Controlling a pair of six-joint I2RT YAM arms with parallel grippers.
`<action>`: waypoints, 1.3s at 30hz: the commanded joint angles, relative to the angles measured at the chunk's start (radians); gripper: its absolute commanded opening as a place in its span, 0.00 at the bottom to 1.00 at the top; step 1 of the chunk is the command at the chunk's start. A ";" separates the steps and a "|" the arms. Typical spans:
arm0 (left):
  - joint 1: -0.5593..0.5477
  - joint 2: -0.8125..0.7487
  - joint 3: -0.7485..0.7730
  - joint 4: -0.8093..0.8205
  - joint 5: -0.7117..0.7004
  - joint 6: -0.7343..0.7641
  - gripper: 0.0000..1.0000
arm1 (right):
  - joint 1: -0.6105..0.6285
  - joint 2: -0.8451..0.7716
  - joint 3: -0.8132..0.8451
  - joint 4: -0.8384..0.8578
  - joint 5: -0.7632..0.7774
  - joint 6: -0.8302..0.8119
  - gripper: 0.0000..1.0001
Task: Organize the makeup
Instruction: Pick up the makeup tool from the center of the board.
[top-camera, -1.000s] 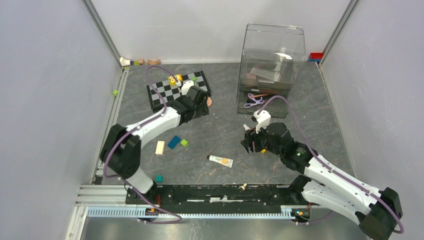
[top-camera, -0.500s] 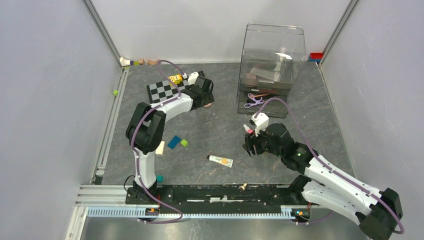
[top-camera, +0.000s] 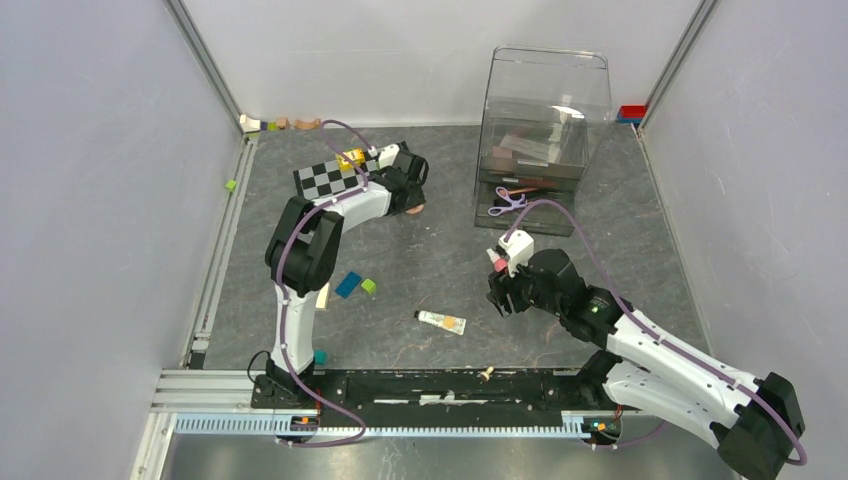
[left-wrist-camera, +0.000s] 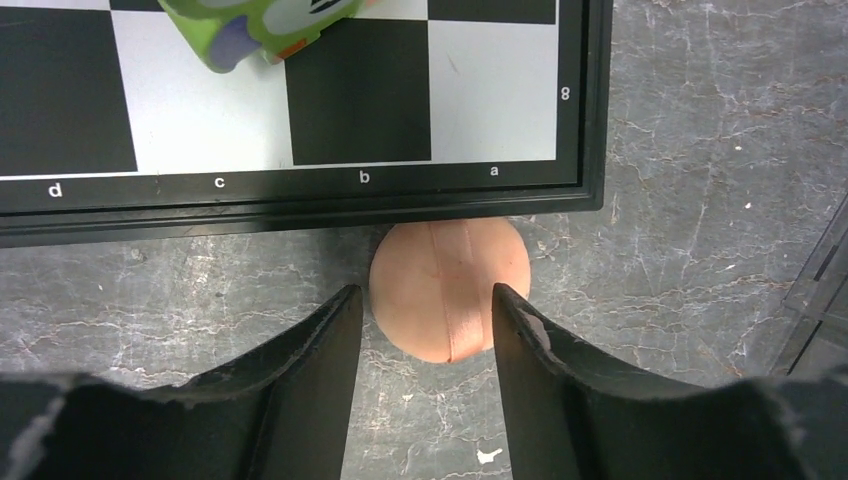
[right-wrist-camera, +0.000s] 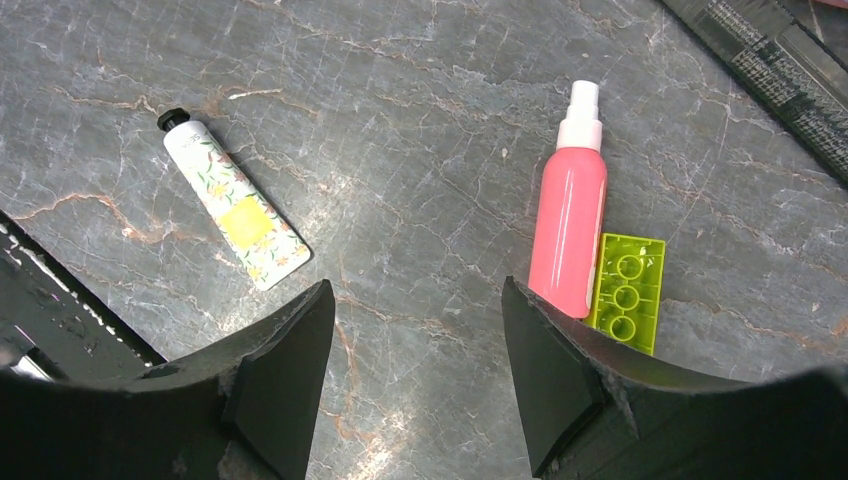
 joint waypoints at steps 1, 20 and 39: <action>0.005 0.012 0.037 0.001 -0.009 -0.007 0.55 | 0.003 -0.010 -0.007 0.021 -0.002 -0.019 0.69; -0.003 -0.108 -0.081 -0.002 0.014 0.045 0.27 | 0.004 -0.066 0.000 -0.021 0.086 -0.001 0.68; -0.258 -0.457 -0.326 -0.037 -0.016 0.012 0.31 | 0.003 -0.296 0.169 -0.133 0.480 0.126 0.69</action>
